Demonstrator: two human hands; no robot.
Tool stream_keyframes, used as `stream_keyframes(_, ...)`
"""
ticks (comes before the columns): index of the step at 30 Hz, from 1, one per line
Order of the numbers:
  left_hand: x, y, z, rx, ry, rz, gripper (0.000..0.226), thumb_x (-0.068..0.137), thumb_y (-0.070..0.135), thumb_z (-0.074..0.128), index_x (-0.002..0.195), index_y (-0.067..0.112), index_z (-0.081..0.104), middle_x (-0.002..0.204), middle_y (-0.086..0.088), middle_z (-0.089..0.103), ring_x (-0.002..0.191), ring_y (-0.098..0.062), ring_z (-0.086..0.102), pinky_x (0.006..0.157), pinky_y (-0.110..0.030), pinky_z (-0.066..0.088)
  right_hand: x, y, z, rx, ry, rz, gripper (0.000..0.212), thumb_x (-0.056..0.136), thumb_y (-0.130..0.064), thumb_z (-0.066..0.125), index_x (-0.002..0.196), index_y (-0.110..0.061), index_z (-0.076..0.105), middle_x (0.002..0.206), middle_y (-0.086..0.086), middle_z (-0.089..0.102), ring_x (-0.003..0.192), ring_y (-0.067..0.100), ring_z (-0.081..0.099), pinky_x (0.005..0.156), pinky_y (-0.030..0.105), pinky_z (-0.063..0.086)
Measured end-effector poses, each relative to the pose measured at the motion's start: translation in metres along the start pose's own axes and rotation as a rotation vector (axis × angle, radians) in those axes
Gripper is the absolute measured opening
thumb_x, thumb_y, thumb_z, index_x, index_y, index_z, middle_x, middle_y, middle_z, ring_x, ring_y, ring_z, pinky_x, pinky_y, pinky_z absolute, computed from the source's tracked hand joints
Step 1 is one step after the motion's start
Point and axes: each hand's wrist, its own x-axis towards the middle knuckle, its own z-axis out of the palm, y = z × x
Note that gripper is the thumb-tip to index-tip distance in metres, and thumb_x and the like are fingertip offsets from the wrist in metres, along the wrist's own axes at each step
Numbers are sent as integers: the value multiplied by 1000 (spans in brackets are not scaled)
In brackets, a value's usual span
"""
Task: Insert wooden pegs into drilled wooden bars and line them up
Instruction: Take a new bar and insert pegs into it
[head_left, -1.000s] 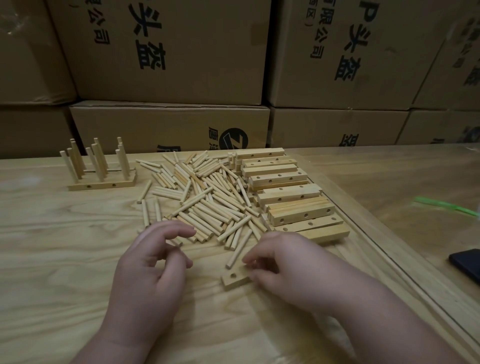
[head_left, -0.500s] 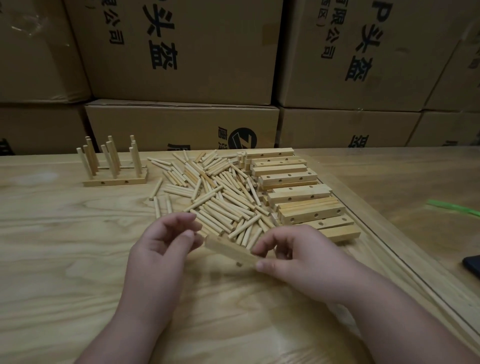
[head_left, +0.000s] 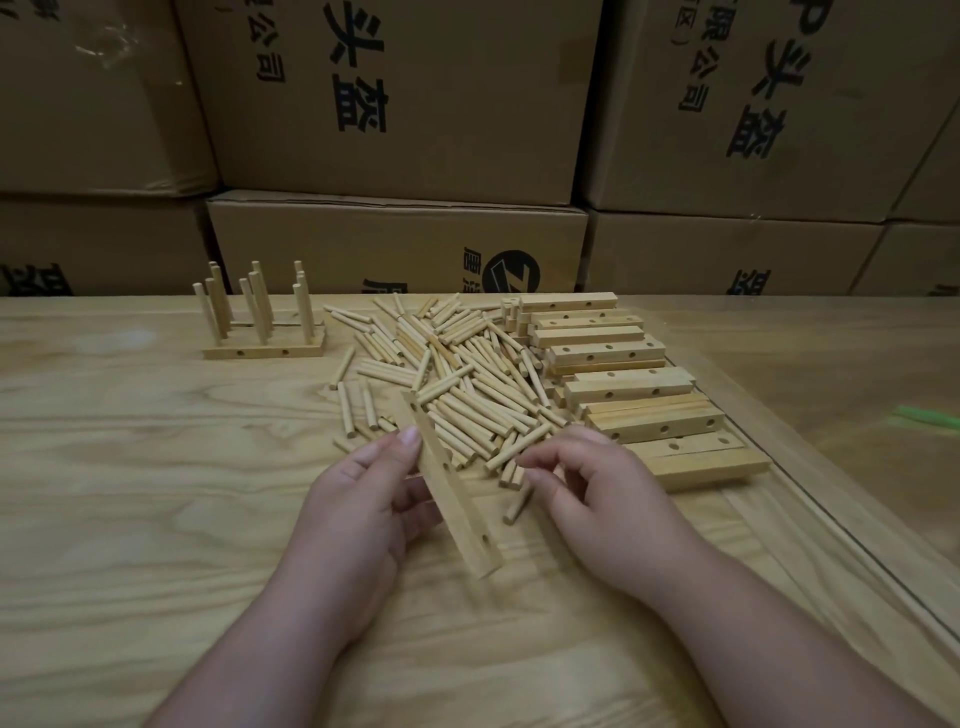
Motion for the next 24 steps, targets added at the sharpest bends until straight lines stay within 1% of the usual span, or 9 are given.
stream_keyframes(2,1,1,1,-3,25,-10,26,79,28,65,95,16,81,85,-11,75,64,-16,71,52,-29,58,2,4,-2,-116,-54,-32,26,96,-16,59,106,-36,73,100,-27,53,96,-7,54,80,4,40)
stream_keyframes(4,2,0,-1,7,54,-7,36,82,25,67,117,30,70,87,-12,73,63,-17,67,50,-29,56,5,6,-2,-211,-96,-70,29,96,-16,56,110,-36,73,102,-24,50,97,-4,53,84,16,46)
stream_keyframes(7,2,2,-2,82,78,17,33,100,19,56,107,48,70,74,-8,69,53,-16,59,41,-27,49,6,3,0,-347,-164,-125,27,95,-24,57,114,-37,71,103,-20,46,102,4,49,86,30,49)
stream_keyframes(10,3,3,-6,109,37,-18,41,104,17,42,100,38,77,70,-7,66,45,-18,52,38,-23,41,6,2,1,-412,-193,-162,20,95,-32,59,110,-38,71,103,-17,45,105,7,44,89,29,44)
stream_keyframes(12,3,3,-9,31,-40,-69,45,92,14,40,105,31,79,72,-9,64,46,-19,51,38,-22,40,5,1,3,-431,-182,-179,12,94,-37,60,103,-38,68,103,-20,43,107,7,40,92,27,39)
stream_keyframes(16,2,5,-14,-80,-167,-123,59,70,13,38,113,20,78,76,-10,62,50,-18,50,38,-23,39,2,-3,10,-324,-138,-166,5,99,-37,50,101,-42,51,102,-25,47,106,5,39,95,28,36)
stream_keyframes(21,1,-2,-10,-41,-199,-56,52,72,-3,56,120,10,72,79,-11,60,54,-15,49,43,-23,39,-2,-8,9,25,-30,-116,9,100,-37,39,102,-46,41,86,-18,54,82,5,52,72,36,47)
stream_keyframes(22,0,-3,-9,-28,-209,-50,43,76,1,62,117,10,73,78,-10,58,55,-15,49,44,-23,40,-4,-9,10,37,-33,-120,10,100,-36,40,102,-46,41,84,-18,54,79,4,52,70,36,48)
stream_keyframes(24,0,-4,-7,-17,-192,-54,27,82,30,74,103,14,78,71,-6,55,55,-14,49,45,-23,39,-5,-9,11,49,-40,-116,13,102,-33,43,105,-45,43,86,-21,55,80,2,54,71,32,47)
